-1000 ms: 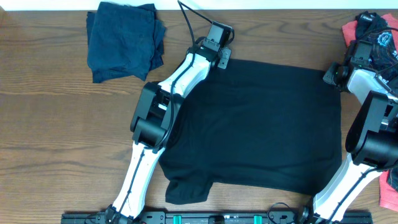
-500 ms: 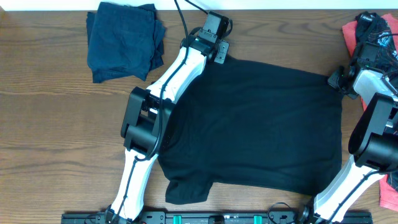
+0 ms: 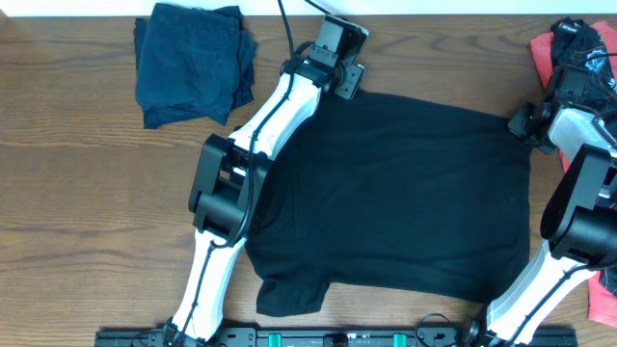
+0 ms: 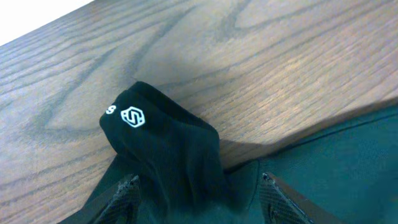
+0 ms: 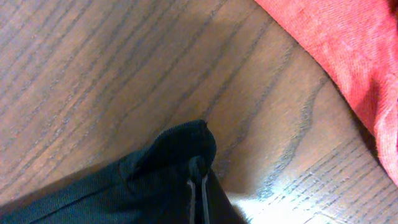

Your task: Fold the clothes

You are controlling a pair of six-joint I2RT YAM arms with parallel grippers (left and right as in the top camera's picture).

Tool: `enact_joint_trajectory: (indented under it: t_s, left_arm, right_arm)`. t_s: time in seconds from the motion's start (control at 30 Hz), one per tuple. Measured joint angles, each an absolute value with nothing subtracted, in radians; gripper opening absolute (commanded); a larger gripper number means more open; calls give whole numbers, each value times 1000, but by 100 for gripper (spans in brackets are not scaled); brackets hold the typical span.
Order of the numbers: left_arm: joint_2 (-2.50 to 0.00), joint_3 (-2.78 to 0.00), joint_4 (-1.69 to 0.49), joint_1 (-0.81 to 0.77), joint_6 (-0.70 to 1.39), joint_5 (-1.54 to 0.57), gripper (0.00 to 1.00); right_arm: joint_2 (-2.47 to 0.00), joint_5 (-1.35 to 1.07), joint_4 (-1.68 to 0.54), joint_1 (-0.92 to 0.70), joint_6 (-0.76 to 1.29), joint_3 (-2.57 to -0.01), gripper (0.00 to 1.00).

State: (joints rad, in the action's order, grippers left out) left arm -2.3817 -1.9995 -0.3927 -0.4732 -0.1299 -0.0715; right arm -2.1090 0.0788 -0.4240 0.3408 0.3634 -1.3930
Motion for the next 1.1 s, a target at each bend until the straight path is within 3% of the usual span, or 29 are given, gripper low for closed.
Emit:
enact_joint_trajectory:
  t_s: [0.2, 0.47, 0.63, 0.77, 1.1]
  left_arm:
    - [-2451, -2000, -347, -473, -165, -53, 61]
    - [-2478, -2000, -303, -473, -183, -46, 32]
    - [-2478, -2000, -299, -473, -184, -45, 29]
    - [-2478, -2000, -309, -473, -158, -29, 15]
    - [-2418, -1999, -452, -478, -17, 97, 13]
  right_arm:
    - [-2109, 78, -427, 341, 364, -1393, 1]
    - [-2108, 77, -431, 341, 364, -1393, 1]
    - [-2107, 75, -439, 341, 364, -1393, 1]
    - [-2103, 75, -454, 341, 364, -1393, 1]
    - [-2095, 60, -505, 343, 448, -1393, 1]
